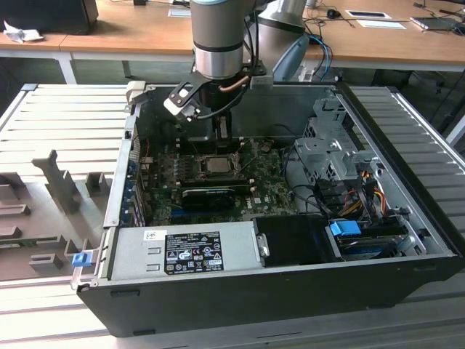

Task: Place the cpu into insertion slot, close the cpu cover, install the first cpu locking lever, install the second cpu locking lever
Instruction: 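Close the cpu cover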

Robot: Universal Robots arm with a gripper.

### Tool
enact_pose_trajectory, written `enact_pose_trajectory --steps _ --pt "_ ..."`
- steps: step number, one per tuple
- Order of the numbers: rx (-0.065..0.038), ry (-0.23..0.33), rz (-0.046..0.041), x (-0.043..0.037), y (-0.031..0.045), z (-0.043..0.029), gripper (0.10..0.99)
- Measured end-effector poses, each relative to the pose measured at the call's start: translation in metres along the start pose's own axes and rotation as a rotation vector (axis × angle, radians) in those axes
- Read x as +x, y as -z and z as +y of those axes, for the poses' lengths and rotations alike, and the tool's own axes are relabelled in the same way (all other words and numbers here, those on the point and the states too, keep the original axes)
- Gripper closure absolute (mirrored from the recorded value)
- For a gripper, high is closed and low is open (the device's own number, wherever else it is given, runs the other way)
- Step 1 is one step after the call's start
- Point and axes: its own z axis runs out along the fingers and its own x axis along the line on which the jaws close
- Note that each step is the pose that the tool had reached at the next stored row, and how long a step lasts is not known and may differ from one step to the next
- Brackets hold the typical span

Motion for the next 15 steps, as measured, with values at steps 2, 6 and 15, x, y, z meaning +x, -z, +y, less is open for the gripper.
enact_pose_trajectory --steps 2,6,15 --pt "0.0 0.0 -0.0002 0.0 0.01 0.0008 0.98" --pt "0.007 0.0 -0.0001 0.0 0.0102 0.0064 0.98" --pt "0.007 0.0 -0.0001 0.0001 0.0174 0.0089 0.98"
